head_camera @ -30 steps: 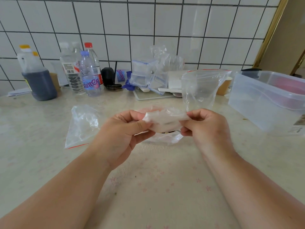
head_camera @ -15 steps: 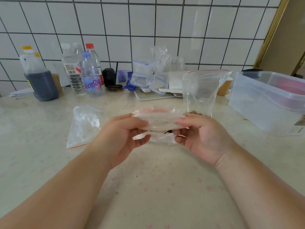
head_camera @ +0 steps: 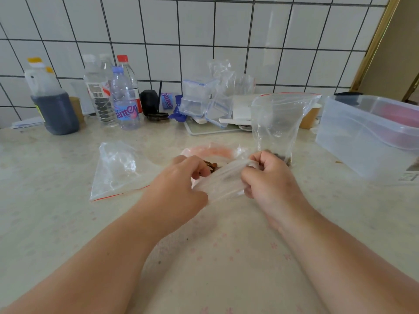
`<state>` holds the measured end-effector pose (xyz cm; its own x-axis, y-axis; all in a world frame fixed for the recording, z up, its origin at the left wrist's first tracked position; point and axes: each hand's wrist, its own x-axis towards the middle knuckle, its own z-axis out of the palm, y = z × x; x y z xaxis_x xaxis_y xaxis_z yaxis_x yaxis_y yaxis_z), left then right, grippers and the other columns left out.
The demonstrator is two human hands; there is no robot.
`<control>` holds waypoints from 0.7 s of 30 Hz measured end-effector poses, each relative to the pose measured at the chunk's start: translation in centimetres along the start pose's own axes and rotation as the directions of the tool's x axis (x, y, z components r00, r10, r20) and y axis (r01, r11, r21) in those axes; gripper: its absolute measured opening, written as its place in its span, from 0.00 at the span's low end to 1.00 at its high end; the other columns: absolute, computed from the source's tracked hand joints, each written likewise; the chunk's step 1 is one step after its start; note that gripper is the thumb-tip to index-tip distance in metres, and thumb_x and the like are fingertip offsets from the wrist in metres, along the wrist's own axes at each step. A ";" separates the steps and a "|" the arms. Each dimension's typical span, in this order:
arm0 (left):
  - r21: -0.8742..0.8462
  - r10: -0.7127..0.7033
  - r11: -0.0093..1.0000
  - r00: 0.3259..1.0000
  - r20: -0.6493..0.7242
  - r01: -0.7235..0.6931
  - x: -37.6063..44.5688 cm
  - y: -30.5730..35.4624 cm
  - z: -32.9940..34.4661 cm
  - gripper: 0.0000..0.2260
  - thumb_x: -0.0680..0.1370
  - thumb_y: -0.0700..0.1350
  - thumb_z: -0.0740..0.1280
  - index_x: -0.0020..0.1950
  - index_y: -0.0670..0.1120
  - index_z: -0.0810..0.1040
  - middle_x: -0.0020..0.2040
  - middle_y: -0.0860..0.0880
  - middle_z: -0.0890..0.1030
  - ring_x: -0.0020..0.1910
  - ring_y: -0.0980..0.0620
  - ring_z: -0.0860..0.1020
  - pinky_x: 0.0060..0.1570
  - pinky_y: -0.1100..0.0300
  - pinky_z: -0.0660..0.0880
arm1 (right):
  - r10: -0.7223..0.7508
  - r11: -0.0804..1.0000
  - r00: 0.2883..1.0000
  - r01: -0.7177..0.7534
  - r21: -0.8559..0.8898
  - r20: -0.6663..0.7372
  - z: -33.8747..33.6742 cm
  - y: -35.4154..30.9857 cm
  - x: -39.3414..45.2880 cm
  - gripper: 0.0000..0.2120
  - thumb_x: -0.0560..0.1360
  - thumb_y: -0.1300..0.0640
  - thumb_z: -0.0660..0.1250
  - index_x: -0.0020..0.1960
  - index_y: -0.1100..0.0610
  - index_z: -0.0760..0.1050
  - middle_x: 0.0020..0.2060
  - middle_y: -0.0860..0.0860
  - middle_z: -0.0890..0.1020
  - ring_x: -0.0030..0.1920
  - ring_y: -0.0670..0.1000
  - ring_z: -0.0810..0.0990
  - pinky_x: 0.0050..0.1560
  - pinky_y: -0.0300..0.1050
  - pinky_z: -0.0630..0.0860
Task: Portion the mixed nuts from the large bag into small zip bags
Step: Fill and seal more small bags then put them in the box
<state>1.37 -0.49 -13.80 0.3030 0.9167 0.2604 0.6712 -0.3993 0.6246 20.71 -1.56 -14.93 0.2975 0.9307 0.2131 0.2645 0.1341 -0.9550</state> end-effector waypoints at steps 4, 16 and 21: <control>-0.047 0.052 0.998 0.998 0.042 -0.050 -0.5 0.7 0.6 0.09 0.72 0.60 0.72 0.47 0.61 0.76 0.38 0.65 0.78 0.36 0.62 0.77 0.36 0.72 0.70 | 0.052 0.999 0.991 -0.051 -0.007 0.120 -0.1 -0.2 -0.1 0.12 0.62 0.55 0.65 0.43 0.59 0.72 0.32 0.48 0.73 0.33 0.49 0.72 0.38 0.51 0.69; -0.135 -0.279 0.950 0.960 0.038 0.282 0.7 -0.5 0.2 0.07 0.76 0.44 0.64 0.46 0.57 0.78 0.26 0.51 0.82 0.19 0.55 0.77 0.21 0.66 0.69 | 0.101 0.974 0.954 -0.037 -0.225 0.281 -0.1 -0.5 -1.1 0.24 0.58 0.56 0.66 0.52 0.40 0.77 0.47 0.41 0.77 0.41 0.44 0.79 0.38 0.39 0.72; -0.077 -0.255 0.963 0.964 0.075 0.260 0.9 -1.3 -0.5 0.04 0.71 0.47 0.69 0.37 0.51 0.81 0.28 0.55 0.81 0.23 0.58 0.75 0.26 0.64 0.71 | 0.110 0.962 0.943 -0.022 -0.272 0.315 -0.5 -0.8 -1.1 0.16 0.60 0.58 0.68 0.46 0.44 0.80 0.40 0.44 0.82 0.33 0.39 0.79 0.31 0.34 0.71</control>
<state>0.48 0.90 -14.02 0.1720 0.9844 0.0370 0.6730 -0.1448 0.7253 20.63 -2.91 -14.34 0.0211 0.9993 0.0308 0.4973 0.0162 -0.8674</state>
